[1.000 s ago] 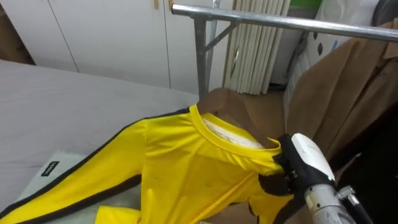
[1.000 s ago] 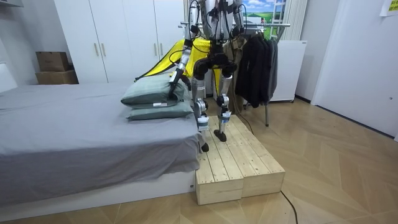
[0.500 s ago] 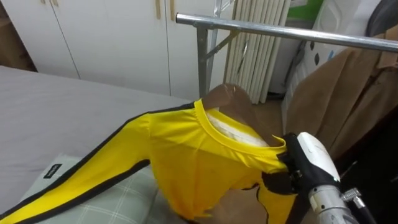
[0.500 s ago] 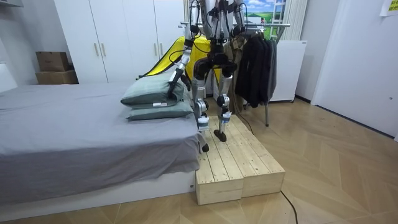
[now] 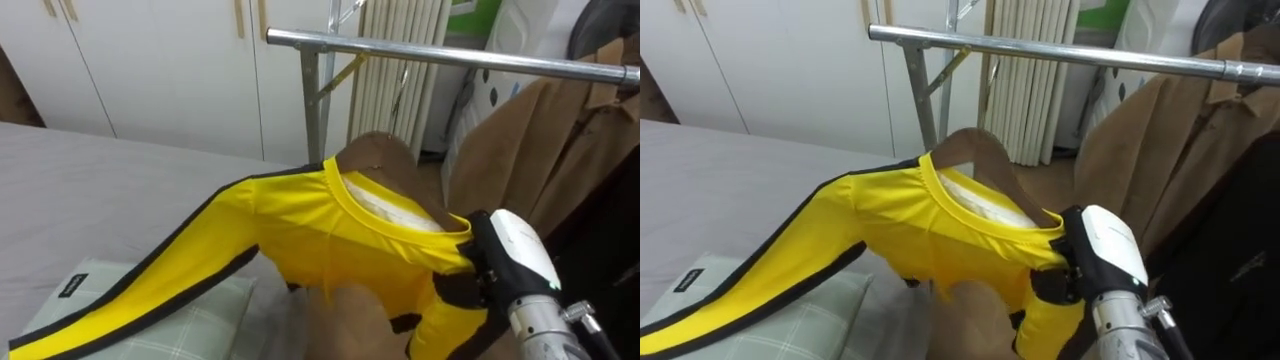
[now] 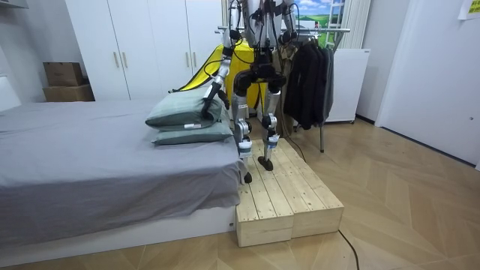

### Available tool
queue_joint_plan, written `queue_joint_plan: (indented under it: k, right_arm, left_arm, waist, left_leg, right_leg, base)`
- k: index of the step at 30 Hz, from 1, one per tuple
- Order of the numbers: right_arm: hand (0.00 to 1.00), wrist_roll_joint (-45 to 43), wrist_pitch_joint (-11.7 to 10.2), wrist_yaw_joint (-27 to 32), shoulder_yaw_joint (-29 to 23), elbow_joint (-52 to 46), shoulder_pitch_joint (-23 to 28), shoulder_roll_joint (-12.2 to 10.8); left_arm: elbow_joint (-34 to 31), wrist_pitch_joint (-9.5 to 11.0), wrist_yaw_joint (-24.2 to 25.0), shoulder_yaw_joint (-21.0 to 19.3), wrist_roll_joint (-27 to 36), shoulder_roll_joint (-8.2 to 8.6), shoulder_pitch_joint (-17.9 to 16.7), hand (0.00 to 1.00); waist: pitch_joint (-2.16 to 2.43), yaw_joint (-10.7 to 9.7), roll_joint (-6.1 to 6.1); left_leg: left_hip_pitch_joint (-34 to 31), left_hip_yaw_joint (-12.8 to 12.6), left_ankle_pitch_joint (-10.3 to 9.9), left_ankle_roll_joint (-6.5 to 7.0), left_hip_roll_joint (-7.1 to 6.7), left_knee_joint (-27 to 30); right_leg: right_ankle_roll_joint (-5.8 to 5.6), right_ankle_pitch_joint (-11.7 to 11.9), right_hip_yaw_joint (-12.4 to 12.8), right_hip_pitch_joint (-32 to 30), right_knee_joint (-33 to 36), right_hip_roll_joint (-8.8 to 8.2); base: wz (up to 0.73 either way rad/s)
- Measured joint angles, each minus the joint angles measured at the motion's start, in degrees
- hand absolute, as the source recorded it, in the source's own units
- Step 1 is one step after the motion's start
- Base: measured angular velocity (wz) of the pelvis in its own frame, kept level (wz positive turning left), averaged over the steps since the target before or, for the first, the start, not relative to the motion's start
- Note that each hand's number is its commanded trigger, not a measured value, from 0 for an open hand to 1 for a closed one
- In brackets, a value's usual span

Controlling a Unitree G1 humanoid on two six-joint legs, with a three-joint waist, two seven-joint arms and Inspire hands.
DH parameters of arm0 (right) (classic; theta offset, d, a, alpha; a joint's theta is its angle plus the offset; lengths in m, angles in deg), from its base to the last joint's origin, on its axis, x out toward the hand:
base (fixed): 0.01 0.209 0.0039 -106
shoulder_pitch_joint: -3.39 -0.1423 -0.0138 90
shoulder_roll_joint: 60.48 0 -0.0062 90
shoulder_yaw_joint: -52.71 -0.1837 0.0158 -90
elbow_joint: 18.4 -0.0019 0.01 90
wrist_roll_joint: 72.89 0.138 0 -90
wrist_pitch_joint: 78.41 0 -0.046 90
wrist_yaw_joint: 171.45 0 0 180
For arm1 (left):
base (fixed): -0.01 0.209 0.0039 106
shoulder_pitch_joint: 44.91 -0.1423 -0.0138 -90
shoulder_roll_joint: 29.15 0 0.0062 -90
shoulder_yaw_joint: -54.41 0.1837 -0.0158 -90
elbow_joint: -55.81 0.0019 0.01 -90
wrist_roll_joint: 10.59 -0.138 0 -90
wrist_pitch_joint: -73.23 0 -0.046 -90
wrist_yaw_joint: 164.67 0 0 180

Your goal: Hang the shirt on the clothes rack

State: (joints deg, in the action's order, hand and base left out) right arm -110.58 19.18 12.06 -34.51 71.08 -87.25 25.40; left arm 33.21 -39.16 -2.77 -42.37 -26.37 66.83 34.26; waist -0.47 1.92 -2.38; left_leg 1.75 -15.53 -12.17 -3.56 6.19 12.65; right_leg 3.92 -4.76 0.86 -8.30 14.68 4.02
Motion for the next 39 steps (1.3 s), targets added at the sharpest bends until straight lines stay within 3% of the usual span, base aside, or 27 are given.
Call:
queue_joint_plan:
  k: [12, 17, 28, 39]
  right_arm:
    - [1.0, -1.3, 0.0, 0.0, -5.9, -0.4, -0.3, 2.4]
    - [1.0, -1.3, 0.0, 0.1, -6.5, -0.4, -0.7, 5.2]
    - [1.0, -0.8, -0.1, 0.1, -7.0, -0.4, -1.5, 5.8]
    - [1.0, 0.2, -0.6, 0.0, -9.4, -0.2, -4.6, 6.8]
  left_arm:
    - [-0.1, 0.9, 1.0, -2.0, 0.0, 0.04, -1.3, 0.0]
    - [-1.1, 1.2, 2.3, -2.1, 0.0, -0.29, -2.2, 0.0]
    - [-3.8, 1.2, 4.0, -3.9, -1.6, -0.51, -3.2, 0.0]
    - [-3.8, 1.9, 5.0, -6.6, -3.0, -0.56, -3.2, 0.0]
  waist:
    - [0.11, -0.2, -0.5]
    - [0.01, -0.2, -1.39]
    - [-0.45, -0.3, -2.39]
    - [-0.45, -0.2, -2.72]
  left_leg:
    - [0.0, -0.1, 0.0, 0.07, -0.26, -1.2]
    - [0.1, -0.1, 0.1, 0.25, -0.52, -1.4]
    - [-0.2, 0.6, 0.1, 0.54, -0.78, -1.6]
    - [-0.2, 2.0, 0.1, 0.64, -1.01, -1.7]
  right_leg:
    - [-0.07, 0.0, 0.6, -0.4, 0.0, 0.21]
    - [-0.29, -0.2, 0.6, -0.5, -0.1, 0.0]
    - [-0.57, 0.0, 0.2, -0.3, -0.9, -0.29]
    - [-0.69, -0.1, -0.3, -0.2, -1.1, -0.47]
  base:
    - [-0.03]
    - [0.0]
    - [0.01]
    - [0.01]
